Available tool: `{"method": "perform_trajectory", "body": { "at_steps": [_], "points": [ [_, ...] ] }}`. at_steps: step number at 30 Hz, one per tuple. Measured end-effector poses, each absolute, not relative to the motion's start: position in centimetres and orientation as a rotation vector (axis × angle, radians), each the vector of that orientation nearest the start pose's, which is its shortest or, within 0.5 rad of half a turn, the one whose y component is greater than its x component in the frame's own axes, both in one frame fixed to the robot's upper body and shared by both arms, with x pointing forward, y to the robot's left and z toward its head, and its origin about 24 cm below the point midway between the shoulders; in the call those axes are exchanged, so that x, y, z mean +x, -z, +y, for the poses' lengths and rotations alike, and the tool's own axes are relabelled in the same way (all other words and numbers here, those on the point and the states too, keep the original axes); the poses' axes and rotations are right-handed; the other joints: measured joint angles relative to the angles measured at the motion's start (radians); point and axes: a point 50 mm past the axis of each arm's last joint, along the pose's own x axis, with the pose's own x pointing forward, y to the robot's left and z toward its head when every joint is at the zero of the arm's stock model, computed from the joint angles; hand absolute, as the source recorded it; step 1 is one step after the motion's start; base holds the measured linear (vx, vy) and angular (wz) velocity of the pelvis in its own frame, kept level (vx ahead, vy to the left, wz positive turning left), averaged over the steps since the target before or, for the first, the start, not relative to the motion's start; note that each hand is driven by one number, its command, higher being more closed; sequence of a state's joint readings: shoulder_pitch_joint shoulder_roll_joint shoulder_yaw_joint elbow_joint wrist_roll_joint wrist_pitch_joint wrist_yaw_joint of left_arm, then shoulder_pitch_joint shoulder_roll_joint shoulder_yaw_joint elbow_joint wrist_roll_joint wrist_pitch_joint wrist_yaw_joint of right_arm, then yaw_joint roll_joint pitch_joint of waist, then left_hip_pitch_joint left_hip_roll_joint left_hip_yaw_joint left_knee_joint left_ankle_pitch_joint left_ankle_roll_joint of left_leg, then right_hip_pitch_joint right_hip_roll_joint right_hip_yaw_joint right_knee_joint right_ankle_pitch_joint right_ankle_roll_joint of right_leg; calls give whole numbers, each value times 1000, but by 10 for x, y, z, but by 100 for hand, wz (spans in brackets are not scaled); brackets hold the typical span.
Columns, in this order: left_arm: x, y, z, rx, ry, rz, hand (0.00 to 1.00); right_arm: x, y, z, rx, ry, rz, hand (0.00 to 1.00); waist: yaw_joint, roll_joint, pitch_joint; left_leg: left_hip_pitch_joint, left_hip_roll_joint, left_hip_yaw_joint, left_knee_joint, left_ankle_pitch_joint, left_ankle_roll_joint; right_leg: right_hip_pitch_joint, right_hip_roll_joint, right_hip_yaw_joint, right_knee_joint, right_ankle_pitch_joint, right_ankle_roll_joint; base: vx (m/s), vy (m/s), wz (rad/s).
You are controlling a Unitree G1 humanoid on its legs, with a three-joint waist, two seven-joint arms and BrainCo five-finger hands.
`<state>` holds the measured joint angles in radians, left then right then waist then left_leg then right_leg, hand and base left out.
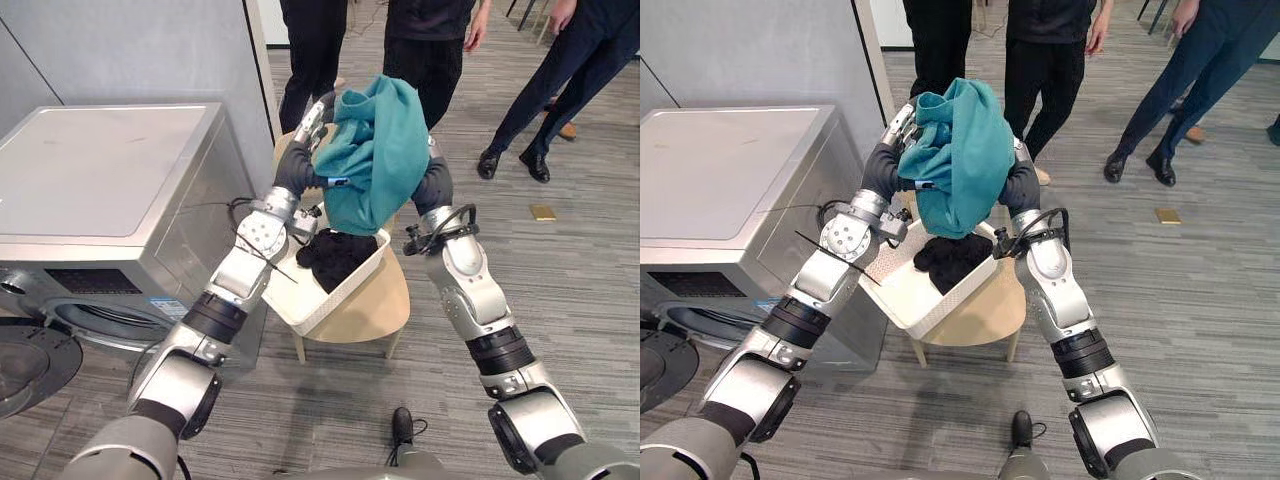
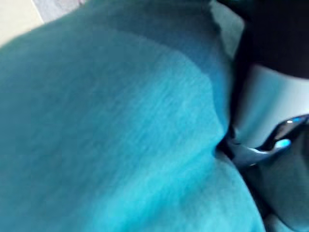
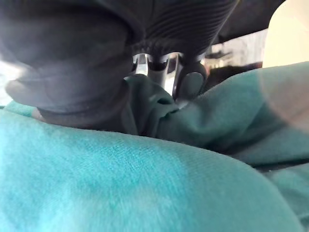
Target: Pick up the laundry basket with both hands and put the clothes into the washing machine.
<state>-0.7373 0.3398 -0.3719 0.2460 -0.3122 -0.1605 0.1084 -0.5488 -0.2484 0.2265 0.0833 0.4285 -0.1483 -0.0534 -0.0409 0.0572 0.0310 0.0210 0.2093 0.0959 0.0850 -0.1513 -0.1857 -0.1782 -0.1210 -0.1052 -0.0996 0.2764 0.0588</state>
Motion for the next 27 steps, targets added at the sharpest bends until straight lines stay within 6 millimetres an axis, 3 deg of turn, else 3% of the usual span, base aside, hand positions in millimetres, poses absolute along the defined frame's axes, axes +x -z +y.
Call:
{"method": "perform_trajectory", "body": {
  "at_steps": [7, 8, 21, 27],
  "points": [
    [348, -203, 84, 162, 373, -534, 0, 319, -181, -114, 166, -317, -502, 100, -2, 0, 0, 8, 0, 12, -3, 0, 0, 0, 2, 6, -1, 0, 0, -28, -2, -4],
    [349, -202, 83, 168, 377, -525, 100, 319, -181, -114, 169, -317, -499, 100, -3, -1, 0, 9, 0, 13, -3, 0, 0, 0, 2, 6, -1, 0, 0, -32, -3, -4],
    [360, -174, 70, 178, 380, -393, 100, 319, -179, -118, 204, -280, -483, 100, -32, -11, -3, 22, 4, 47, -17, 0, 0, -17, 13, 28, 0, 0, 0, -18, -2, -8],
    [360, -170, 63, 180, 376, -383, 100, 320, -180, -119, 209, -266, -485, 100, -33, -12, -3, 22, 4, 47, -18, 0, 0, -17, 14, 28, 0, 0, 0, 0, 0, 0]
  ]
}}
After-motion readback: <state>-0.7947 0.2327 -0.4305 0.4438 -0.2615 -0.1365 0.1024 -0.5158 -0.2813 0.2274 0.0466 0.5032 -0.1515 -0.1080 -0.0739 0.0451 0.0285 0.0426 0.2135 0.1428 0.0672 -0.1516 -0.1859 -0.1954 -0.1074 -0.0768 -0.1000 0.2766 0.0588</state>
